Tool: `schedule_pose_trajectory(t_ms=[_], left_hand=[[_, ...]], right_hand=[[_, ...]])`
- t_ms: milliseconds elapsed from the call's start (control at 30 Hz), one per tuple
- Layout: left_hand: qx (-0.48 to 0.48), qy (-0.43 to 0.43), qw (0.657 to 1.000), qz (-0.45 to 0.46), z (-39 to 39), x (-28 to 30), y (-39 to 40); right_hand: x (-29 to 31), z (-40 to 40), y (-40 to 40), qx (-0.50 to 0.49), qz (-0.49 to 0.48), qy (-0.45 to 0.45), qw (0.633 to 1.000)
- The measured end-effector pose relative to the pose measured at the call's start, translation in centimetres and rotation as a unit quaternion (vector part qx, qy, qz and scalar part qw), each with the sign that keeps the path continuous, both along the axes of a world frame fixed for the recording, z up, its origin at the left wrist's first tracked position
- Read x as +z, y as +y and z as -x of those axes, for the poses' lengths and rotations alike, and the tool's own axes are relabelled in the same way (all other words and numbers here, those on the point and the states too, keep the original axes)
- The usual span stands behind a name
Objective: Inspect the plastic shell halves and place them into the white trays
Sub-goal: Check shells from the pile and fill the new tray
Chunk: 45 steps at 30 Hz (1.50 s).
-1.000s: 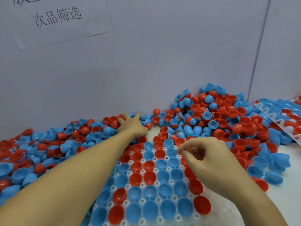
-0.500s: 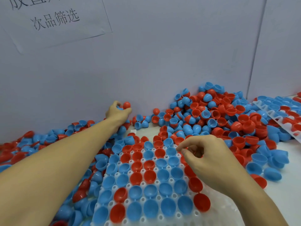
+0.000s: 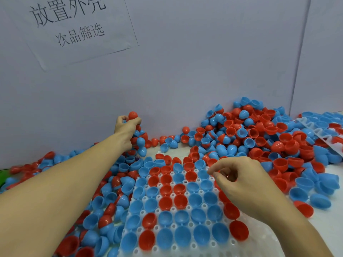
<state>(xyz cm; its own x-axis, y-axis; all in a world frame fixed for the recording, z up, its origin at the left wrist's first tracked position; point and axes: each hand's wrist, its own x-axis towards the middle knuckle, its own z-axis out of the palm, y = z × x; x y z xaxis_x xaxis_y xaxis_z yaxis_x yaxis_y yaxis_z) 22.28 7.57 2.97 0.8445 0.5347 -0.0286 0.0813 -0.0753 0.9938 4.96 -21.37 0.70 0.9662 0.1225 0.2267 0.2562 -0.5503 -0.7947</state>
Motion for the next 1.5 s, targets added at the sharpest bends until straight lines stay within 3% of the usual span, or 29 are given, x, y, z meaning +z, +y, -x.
schedule_pose_trajectory(t_ms=[100, 300, 533, 667, 767, 1000, 1200, 1367, 1500], left_hand=[[0.01, -0.005, 1.0, 0.017, 0.1, -0.1, 0.2], [0.101, -0.061, 0.972, 0.202, 1.5, 1.6, 0.6], [0.031, -0.138, 0.925, 0.353, 9.8, 4.2, -1.8], [0.017, -0.157, 0.892, 0.424, 16.6, 3.1, -4.2], [0.035, -0.183, 0.863, 0.47, 20.2, 1.9, -5.3], [0.046, -0.191, 0.853, 0.484, 22.6, 0.2, -5.4], [0.022, -0.226, 0.873, 0.431, 22.4, -0.2, -4.0], [0.04, -0.219, 0.889, 0.401, 22.0, -0.6, -4.5], [0.082, -0.205, 0.895, 0.387, 21.9, -0.8, -5.5]], right_hand=[[-0.1, -0.1, 0.0, -0.001, 0.001, 0.0, 1.0], [-0.2, -0.1, 0.1, -0.001, 0.001, -0.01, 1.0], [0.4, 0.3, 1.6, 0.009, -0.032, -0.044, 0.998], [1.4, 1.4, 4.6, 0.068, -0.09, -0.041, 0.993], [1.7, 2.6, 6.7, 0.154, -0.131, 0.038, 0.979], [1.4, 3.7, 8.8, 0.177, -0.116, 0.081, 0.974], [1.3, 3.5, 8.5, 0.181, -0.14, 0.086, 0.97], [1.3, 3.3, 8.1, 0.134, -0.105, 0.073, 0.983], [1.4, 3.5, 8.6, 0.058, -0.153, 0.044, 0.986]])
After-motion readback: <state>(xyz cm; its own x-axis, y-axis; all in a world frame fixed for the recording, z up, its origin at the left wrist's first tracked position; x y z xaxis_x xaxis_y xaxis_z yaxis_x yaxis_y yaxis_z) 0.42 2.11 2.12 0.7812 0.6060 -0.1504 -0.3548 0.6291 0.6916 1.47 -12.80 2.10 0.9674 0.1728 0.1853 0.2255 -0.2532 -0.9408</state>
